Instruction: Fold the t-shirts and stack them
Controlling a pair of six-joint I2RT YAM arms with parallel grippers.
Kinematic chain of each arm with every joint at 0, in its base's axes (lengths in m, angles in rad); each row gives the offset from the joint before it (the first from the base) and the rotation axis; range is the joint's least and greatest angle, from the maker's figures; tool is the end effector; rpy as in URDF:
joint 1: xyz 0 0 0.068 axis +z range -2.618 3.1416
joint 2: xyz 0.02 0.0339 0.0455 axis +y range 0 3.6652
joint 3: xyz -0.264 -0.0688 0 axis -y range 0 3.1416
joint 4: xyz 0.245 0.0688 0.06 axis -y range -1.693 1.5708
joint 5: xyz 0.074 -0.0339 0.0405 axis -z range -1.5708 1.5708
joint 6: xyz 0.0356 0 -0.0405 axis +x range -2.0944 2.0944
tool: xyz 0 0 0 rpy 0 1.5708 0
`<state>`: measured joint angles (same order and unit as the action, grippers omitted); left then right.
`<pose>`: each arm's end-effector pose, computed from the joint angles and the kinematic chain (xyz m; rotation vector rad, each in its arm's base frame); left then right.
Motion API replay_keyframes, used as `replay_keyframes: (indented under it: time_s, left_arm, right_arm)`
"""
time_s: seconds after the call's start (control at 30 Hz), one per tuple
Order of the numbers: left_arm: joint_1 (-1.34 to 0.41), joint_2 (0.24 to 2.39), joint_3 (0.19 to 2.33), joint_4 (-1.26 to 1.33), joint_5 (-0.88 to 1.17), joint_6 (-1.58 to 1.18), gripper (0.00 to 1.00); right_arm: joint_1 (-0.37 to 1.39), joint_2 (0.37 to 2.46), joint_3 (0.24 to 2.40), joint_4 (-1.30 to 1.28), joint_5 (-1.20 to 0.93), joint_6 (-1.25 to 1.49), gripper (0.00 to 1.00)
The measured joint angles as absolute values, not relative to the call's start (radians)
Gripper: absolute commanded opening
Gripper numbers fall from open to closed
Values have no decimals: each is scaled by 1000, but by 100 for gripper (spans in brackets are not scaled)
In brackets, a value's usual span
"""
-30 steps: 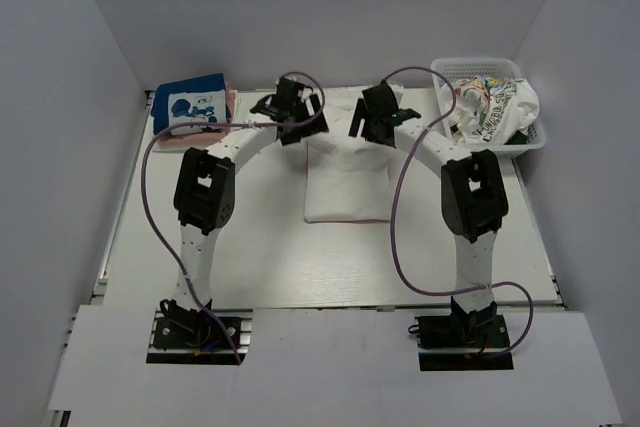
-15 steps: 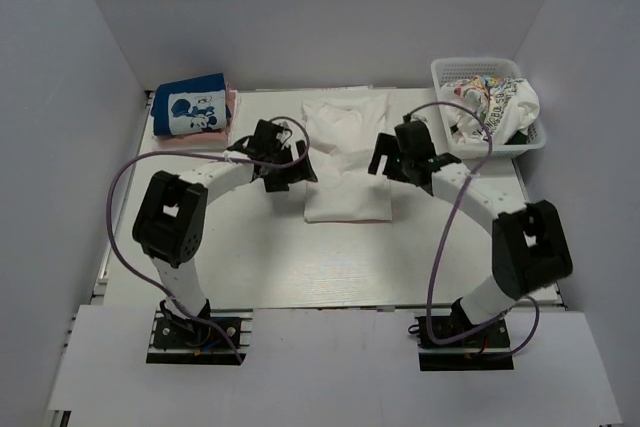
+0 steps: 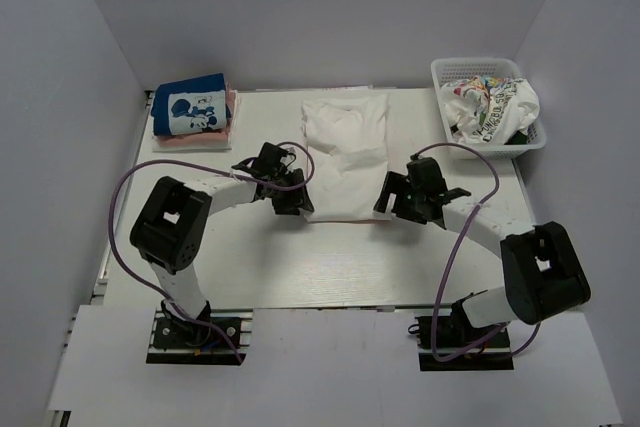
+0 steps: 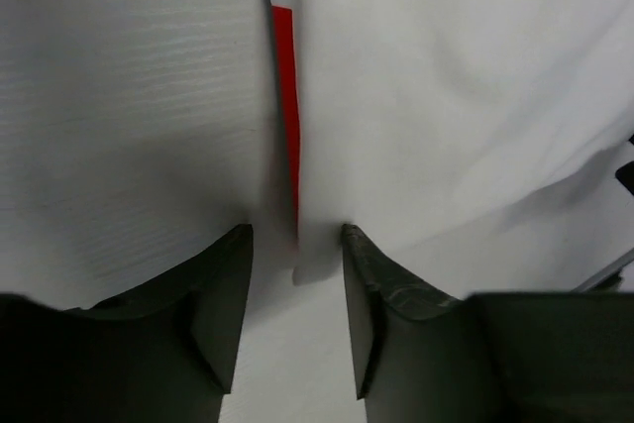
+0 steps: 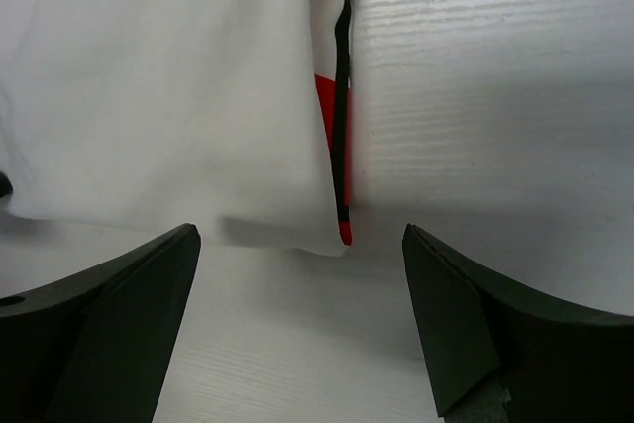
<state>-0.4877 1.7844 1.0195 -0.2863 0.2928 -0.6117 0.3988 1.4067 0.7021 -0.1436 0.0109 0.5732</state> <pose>0.3026 -0.1721 0.1513 -0.0630 2.7590 -0.7296 0.2535 0.1064 0.1788 0.2197 2.4549 0.4232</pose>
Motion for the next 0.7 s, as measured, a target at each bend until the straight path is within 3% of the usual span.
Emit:
replay_keyframes:
  time_s: [0.1,0.13,0.2,0.27,0.33,0.43,0.47,0.6,0.7]
  left_arm:
    - [-492,1806,1020,-258,308,-616,37]
    - [-494,1814,1021,-250,316,-620,30]
    - [-500,1832,1024,-235,332,-622,11]
    - [-508,1845,1031,-229,344,-621,1]
    - [-514,1847,1033,-228,348,-618,0]
    - [-521,1842,1026,-223,340,-616,0]
    - [-524,1837,1019,-215,335,-614,0]
    - [-537,1810,983,-200,327,-613,0]
    - [-554,1772,944,-214,325,-609,0]
  right_arm:
    - [388,1431,702,-100,-20,570,65]
    - [385,1444,702,-90,-33,570,51]
    - [384,1473,703,-83,-43,570,44]
    - [384,1497,704,-90,-50,572,45]
    - [383,1503,704,-94,-57,572,50]
    - [382,1495,692,-83,-70,575,47]
    - [381,1490,682,-73,-74,576,42]
    - [381,1475,644,-58,-93,586,0]
    - [382,1432,611,-65,-109,598,0]
